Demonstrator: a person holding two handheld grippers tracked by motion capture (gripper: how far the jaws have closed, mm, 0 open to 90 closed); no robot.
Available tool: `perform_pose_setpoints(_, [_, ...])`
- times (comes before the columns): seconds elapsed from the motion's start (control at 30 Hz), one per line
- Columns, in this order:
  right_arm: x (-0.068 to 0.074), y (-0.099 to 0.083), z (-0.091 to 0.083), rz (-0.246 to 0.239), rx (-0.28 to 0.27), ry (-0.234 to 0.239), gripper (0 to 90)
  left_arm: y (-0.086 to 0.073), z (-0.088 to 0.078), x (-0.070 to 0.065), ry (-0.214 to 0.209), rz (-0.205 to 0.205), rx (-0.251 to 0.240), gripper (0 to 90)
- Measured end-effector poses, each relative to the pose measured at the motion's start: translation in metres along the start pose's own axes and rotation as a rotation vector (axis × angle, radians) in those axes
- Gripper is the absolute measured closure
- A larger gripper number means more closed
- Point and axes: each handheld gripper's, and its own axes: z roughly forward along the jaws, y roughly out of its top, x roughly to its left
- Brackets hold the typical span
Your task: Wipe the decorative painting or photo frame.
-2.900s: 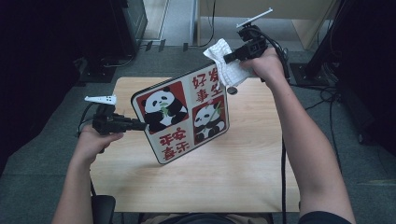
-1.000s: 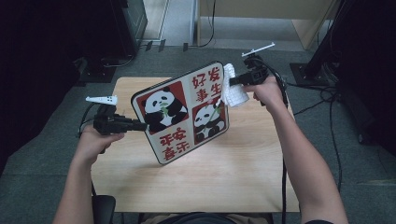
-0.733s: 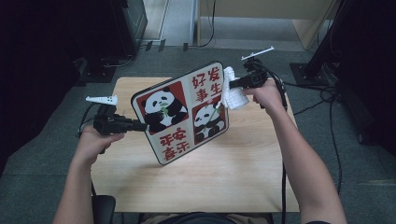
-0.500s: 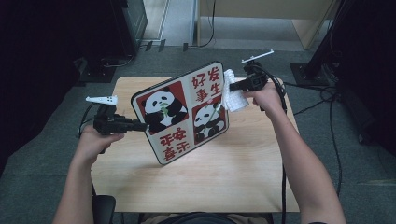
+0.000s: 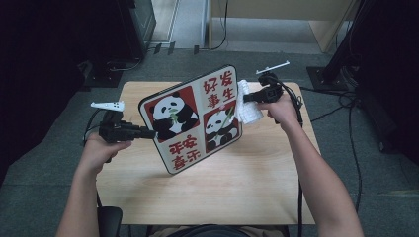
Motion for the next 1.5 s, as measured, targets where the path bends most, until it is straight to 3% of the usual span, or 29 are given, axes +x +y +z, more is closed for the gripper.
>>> perform_pose_setpoints(0.13, [-0.001, -0.004, 0.003, -0.017, -0.001, -0.007, 80.3, 0.0, 0.0, 0.0, -0.001, 0.0, 0.0, 76.1])
perform_pose_setpoints(0.43, [-0.006, -0.016, 0.011, -0.007, 0.008, -0.006, 80.3, 0.0, 0.0, -0.001, -0.001, 0.002, 0.004, 76.1])
perform_pose_setpoints(0.77, [-0.012, -0.034, 0.022, 0.017, 0.032, -0.007, 80.3, 0.0, 0.001, -0.001, -0.001, 0.001, 0.005, 75.9])
perform_pose_setpoints(1.5, [-0.02, -0.078, 0.044, 0.08, 0.016, -0.031, 80.4, 0.0, 0.003, -0.002, -0.008, 0.01, 0.007, 75.7])
